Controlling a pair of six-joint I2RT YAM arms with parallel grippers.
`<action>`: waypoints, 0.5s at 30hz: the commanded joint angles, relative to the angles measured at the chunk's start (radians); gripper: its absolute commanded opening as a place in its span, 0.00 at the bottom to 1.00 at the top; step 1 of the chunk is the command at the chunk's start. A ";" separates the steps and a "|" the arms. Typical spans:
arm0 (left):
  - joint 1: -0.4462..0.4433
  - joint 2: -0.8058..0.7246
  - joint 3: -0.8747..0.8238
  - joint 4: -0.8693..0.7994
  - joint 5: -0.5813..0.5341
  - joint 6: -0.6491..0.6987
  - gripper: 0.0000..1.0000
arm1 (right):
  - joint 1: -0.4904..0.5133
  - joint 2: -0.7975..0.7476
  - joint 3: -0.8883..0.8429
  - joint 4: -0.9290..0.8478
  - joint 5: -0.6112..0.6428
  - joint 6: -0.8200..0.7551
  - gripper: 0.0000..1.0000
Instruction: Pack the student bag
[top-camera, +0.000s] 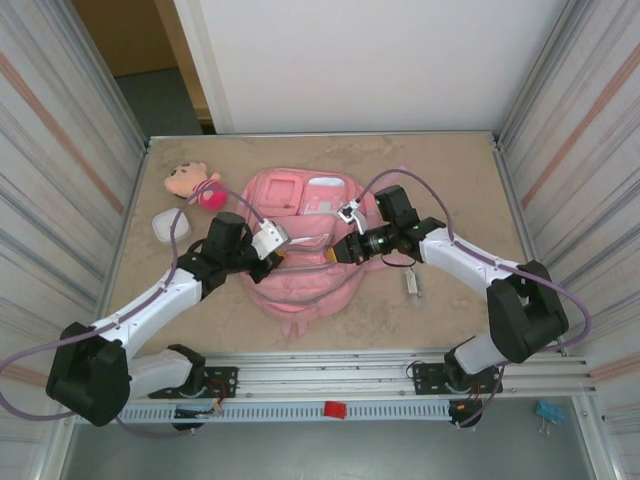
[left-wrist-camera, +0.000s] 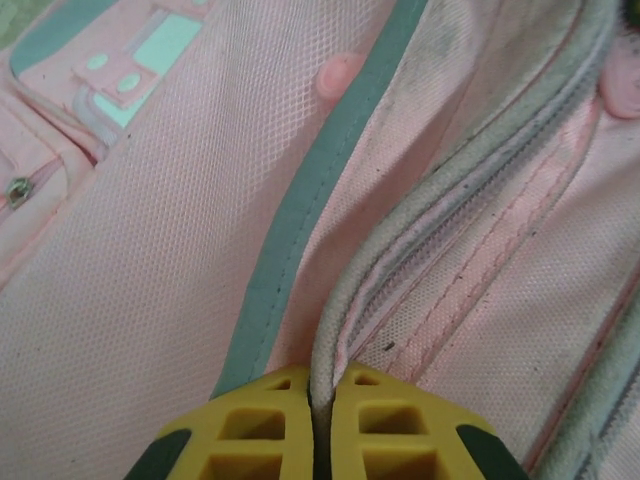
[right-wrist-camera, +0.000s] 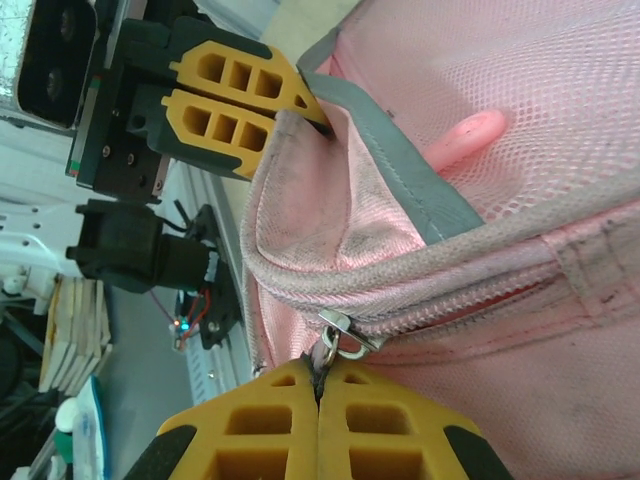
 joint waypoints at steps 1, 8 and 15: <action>-0.030 0.010 0.056 0.121 -0.052 -0.047 0.05 | 0.084 -0.044 0.005 0.109 -0.061 0.118 0.00; -0.039 -0.024 0.042 0.110 -0.065 -0.030 0.05 | 0.075 -0.086 -0.021 0.079 0.074 0.150 0.10; -0.038 -0.082 0.008 0.148 0.018 -0.040 0.06 | 0.044 -0.042 -0.026 0.152 0.132 0.177 0.25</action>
